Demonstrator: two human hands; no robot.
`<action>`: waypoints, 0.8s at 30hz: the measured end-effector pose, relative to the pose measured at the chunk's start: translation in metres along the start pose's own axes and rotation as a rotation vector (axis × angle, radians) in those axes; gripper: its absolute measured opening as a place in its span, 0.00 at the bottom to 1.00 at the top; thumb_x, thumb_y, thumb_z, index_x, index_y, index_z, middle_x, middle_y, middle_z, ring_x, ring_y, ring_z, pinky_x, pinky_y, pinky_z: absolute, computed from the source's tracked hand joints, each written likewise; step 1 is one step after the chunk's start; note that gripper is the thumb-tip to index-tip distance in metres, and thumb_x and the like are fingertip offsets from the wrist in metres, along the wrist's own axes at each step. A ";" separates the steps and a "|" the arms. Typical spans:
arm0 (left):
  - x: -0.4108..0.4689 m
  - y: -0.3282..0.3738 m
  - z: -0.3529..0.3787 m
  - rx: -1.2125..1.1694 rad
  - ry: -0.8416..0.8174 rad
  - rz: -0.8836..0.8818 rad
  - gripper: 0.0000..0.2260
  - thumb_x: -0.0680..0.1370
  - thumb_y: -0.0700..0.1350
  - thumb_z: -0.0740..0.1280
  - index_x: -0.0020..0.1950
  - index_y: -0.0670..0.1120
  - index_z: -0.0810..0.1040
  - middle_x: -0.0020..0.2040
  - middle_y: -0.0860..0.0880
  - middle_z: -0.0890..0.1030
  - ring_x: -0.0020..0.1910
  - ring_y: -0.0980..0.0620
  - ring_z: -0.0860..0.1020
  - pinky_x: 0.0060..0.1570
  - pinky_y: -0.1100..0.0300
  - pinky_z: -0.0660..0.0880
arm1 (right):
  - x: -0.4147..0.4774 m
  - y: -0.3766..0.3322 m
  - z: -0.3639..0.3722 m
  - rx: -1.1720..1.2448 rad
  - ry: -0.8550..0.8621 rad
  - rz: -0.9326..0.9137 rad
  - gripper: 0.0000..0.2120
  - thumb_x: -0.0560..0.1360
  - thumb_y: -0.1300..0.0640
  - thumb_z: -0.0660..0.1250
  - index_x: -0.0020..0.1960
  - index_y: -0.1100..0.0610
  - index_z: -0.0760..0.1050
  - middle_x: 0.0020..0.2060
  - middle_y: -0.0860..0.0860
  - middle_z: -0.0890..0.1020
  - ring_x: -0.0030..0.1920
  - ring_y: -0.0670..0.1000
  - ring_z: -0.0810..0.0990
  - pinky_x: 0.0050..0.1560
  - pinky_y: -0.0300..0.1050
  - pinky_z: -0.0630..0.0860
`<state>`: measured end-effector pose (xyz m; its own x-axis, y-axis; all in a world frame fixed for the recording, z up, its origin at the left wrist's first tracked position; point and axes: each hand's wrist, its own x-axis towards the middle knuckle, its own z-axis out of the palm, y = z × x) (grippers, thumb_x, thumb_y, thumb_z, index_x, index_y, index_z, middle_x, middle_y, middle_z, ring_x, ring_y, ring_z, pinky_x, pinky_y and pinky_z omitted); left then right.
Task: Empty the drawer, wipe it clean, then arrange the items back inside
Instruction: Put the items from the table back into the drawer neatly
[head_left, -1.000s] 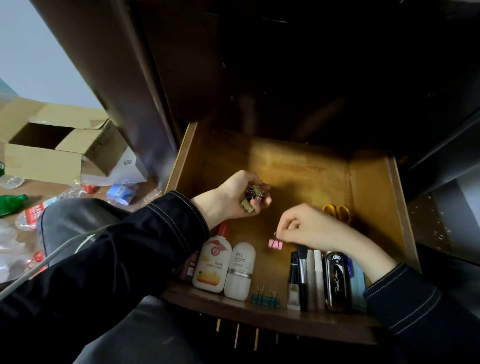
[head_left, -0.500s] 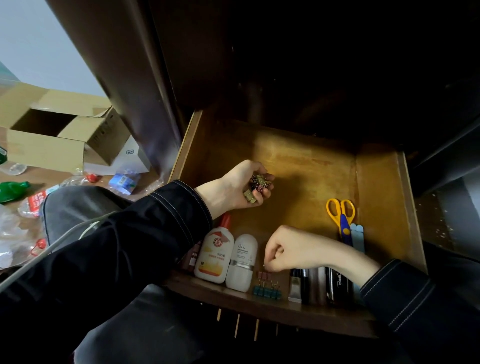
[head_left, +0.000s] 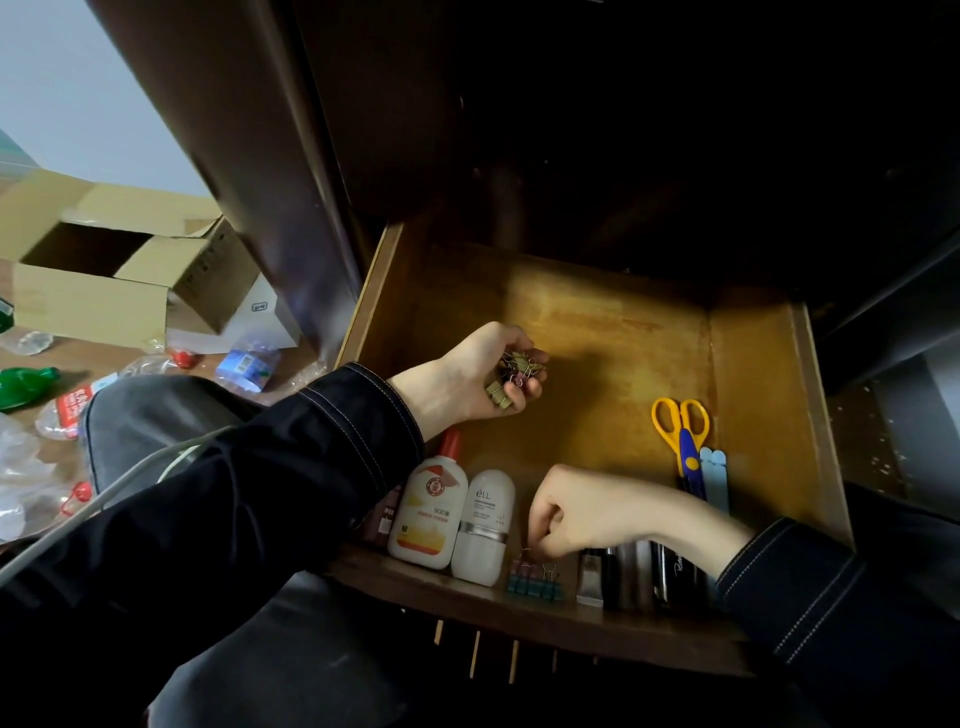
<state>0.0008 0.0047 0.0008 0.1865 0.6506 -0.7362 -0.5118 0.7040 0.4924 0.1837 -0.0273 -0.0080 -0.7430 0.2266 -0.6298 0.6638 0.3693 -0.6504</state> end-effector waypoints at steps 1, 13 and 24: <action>0.000 0.000 0.000 0.002 0.000 0.001 0.07 0.80 0.42 0.58 0.47 0.40 0.73 0.40 0.44 0.73 0.29 0.52 0.70 0.17 0.66 0.63 | -0.001 -0.001 -0.001 0.002 -0.012 0.000 0.06 0.75 0.62 0.71 0.50 0.60 0.86 0.23 0.35 0.76 0.25 0.36 0.73 0.26 0.27 0.63; -0.003 -0.003 0.002 0.122 -0.087 -0.064 0.07 0.79 0.42 0.60 0.49 0.40 0.74 0.40 0.44 0.74 0.28 0.52 0.71 0.18 0.66 0.63 | -0.009 0.013 -0.044 0.193 0.825 0.039 0.05 0.78 0.51 0.69 0.49 0.46 0.84 0.43 0.38 0.85 0.47 0.32 0.80 0.44 0.29 0.72; -0.011 -0.006 0.010 0.253 -0.145 -0.124 0.09 0.82 0.43 0.56 0.56 0.40 0.70 0.39 0.45 0.73 0.32 0.52 0.71 0.18 0.68 0.60 | -0.014 0.000 -0.040 0.225 0.871 -0.142 0.01 0.77 0.52 0.71 0.48 0.47 0.81 0.34 0.57 0.80 0.37 0.57 0.78 0.45 0.60 0.77</action>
<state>0.0103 -0.0042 0.0107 0.3611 0.5761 -0.7333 -0.2560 0.8174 0.5161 0.1907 0.0057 0.0184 -0.5600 0.8267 -0.0534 0.4940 0.2815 -0.8226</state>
